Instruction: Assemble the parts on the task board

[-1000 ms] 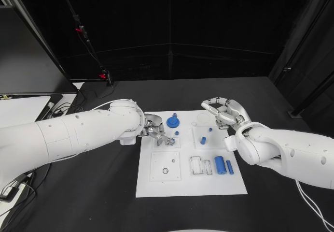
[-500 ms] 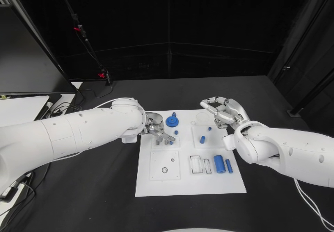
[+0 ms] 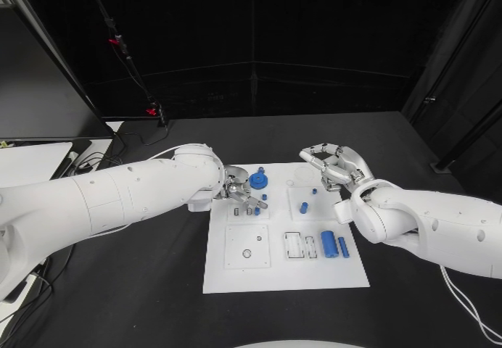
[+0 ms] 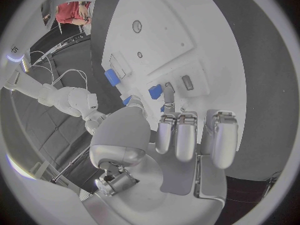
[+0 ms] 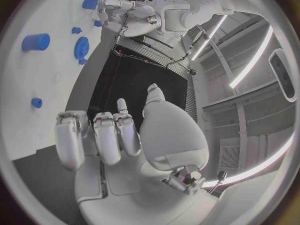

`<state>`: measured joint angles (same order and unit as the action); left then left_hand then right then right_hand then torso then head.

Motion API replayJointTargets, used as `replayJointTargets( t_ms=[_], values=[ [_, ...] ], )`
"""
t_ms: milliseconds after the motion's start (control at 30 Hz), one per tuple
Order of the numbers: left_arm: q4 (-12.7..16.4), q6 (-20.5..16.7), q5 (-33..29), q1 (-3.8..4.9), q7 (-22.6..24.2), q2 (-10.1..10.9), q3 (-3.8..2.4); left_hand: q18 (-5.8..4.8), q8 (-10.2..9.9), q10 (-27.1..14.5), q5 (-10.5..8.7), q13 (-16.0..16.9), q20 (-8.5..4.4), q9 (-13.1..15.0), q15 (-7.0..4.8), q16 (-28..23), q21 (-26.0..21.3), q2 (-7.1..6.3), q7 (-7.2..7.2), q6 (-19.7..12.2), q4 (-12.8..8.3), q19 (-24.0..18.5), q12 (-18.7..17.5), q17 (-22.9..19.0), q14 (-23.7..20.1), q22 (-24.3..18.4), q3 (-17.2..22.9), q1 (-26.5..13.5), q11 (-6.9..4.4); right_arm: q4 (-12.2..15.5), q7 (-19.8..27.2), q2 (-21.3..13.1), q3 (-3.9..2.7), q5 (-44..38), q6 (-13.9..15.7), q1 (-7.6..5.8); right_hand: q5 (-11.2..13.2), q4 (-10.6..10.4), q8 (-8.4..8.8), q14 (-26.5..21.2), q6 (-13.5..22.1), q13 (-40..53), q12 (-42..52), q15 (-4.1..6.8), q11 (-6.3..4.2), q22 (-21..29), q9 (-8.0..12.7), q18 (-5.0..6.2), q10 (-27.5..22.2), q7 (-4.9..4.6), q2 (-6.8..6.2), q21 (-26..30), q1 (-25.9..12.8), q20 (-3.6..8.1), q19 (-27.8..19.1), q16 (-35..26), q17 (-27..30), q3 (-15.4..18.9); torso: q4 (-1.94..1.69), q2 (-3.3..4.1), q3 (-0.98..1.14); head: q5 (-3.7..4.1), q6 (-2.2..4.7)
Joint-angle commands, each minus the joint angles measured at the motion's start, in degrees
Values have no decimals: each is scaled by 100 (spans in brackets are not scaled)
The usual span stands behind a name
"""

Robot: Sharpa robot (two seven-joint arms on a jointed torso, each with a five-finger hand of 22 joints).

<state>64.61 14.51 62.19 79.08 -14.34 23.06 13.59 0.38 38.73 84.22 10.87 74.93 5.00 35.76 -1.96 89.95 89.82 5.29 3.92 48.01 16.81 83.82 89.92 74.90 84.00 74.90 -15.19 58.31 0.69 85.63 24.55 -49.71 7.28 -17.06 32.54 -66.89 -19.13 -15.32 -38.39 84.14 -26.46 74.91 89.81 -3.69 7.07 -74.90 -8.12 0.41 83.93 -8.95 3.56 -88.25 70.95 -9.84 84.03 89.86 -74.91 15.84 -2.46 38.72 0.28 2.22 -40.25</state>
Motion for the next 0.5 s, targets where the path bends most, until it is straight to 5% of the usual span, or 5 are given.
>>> replayJointTargets(
  t_ms=[33,500],
  values=[
    [-44,162,-43,4,-134,-46,-4,-38,-12,578,-12,1507,-42,11,-24,5,18,67,0,-52,-6,618,8,1510,600,1510,40,8,-14,11,5,4,-3,8,21,-9,-8,-37,-39,586,-39,1509,19,-42,46,-1419,7,22,607,-288,16,-4,20,-53,411,14,-1509,-10,-5,2,2,0,-2],
    [-166,376,-53,-16,-228,-207,-5,-38,-63,578,167,1507,-44,148,-25,5,18,241,-6,-85,-14,618,8,1510,600,1510,102,265,-18,14,1,14,-3,8,24,-9,-8,-37,-39,586,-39,1509,19,-42,46,-1419,7,22,607,-288,16,-4,20,-53,411,14,-1509,-10,-1,0,0,8,-11]
  ],
)
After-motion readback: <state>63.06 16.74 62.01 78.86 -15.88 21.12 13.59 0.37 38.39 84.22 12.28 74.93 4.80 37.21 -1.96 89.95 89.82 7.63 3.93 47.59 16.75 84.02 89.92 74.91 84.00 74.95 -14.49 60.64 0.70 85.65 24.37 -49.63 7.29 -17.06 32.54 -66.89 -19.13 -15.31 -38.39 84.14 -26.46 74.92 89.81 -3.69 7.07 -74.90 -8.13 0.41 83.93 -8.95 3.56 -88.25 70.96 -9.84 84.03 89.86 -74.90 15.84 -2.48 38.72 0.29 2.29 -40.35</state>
